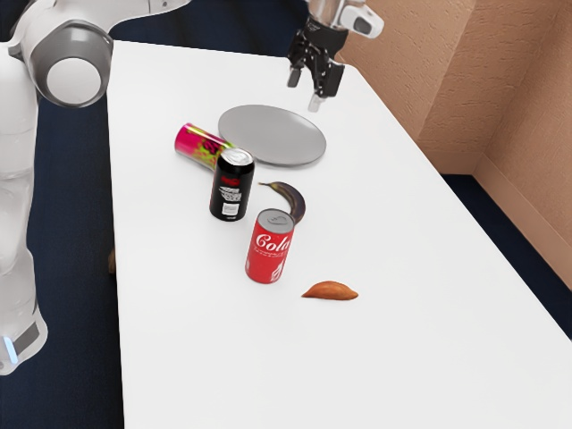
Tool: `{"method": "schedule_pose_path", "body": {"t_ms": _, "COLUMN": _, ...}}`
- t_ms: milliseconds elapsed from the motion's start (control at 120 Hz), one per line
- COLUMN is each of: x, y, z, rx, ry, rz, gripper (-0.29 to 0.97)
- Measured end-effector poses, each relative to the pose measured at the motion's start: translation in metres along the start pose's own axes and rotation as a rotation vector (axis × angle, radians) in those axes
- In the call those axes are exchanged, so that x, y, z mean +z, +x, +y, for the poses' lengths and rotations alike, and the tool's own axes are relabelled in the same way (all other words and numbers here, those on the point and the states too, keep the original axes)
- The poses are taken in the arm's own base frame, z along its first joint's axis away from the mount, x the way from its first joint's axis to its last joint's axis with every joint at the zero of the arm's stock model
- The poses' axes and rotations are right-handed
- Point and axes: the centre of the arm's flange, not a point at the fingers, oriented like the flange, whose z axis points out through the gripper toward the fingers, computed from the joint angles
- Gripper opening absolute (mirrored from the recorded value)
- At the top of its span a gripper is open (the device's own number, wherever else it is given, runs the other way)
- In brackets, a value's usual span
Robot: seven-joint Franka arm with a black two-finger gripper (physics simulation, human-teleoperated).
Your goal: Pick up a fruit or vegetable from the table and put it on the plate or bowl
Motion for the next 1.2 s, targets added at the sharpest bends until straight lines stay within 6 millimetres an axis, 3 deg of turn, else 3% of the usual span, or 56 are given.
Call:
{"method": "schedule_pose_path", "body": {"t_ms": 242, "x": -0.008, "y": 0.005, "z": 0.000, "rx": -0.005, "ry": -0.005, "rz": 0.064, "gripper": 0.68}}
{"method": "schedule_pose_path", "body": {"t_ms": 333, "x": -0.084, "y": -0.043, "z": 0.000, "rx": 0.021, "ry": -0.041, "rz": 0.235, "gripper": 0.68}}
{"method": "schedule_pose_path", "body": {"t_ms": 392, "x": -0.108, "y": -0.061, "z": 0.008, "rx": 0.053, "ry": -0.074, "rz": 0.293, "gripper": 0.68}}
{"method": "schedule_pose_path", "body": {"t_ms": 442, "x": -0.110, "y": -0.061, "z": 0.019, "rx": 0.080, "ry": -0.089, "rz": 0.300, "gripper": 0.68}}
{"method": "schedule_pose_path", "body": {"t_ms": 525, "x": -0.092, "y": -0.043, "z": 0.045, "rx": 0.128, "ry": -0.071, "rz": 0.266, "gripper": 0.68}}
{"method": "schedule_pose_path", "body": {"t_ms": 642, "x": -0.048, "y": -0.023, "z": 0.125, "rx": 0.269, "ry": -0.042, "rz": 0.188, "gripper": 0.68}}
{"method": "schedule_pose_path", "body": {"t_ms": 700, "x": -0.030, "y": -0.014, "z": 0.148, "rx": 0.305, "ry": -0.030, "rz": 0.164, "gripper": 0.68}}
{"method": "schedule_pose_path", "body": {"t_ms": 825, "x": -0.006, "y": 0.004, "z": 0.150, "rx": 0.303, "ry": -0.014, "rz": 0.134, "gripper": 0.68}}
{"method": "schedule_pose_path", "body": {"t_ms": 942, "x": 0.012, "y": 0.009, "z": 0.160, "rx": 0.320, "ry": 0.000, "rz": 0.115, "gripper": 0.68}}
{"method": "schedule_pose_path", "body": {"t_ms": 1092, "x": 0.091, "y": 0.013, "z": 0.162, "rx": 0.326, "ry": 0.006, "rz": 0.033, "gripper": 0.68}}
{"method": "schedule_pose_path", "body": {"t_ms": 1200, "x": 0.127, "y": 0.014, "z": 0.161, "rx": 0.326, "ry": -0.011, "rz": 0.035, "gripper": 0.68}}
